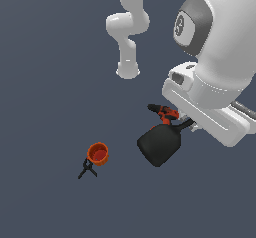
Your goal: Pick up a designated object from a clutter of objects.
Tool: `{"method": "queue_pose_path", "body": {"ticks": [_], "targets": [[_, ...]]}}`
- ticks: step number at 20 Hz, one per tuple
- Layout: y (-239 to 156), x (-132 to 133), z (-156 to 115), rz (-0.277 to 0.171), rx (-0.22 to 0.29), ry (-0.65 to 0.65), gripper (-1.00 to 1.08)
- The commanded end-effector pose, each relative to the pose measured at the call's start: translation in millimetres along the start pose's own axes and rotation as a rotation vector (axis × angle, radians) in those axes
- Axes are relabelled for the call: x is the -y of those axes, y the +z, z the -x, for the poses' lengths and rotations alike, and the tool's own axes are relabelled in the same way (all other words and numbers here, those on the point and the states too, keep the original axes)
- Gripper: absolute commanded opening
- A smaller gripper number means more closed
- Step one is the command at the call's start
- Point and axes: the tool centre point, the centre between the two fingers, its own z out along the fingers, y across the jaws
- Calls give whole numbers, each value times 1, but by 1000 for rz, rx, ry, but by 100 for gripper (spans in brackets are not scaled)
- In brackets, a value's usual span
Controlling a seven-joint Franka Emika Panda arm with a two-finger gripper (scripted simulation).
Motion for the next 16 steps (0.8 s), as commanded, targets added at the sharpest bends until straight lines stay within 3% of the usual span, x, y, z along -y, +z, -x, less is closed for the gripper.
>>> {"method": "queue_pose_path", "body": {"ticks": [1, 8, 16], "targets": [[-20, 3, -1, 0, 0, -1, -100], [-51, 10, -3, 0, 1, -2, -100], [-61, 13, -4, 0, 2, -3, -100]]}}
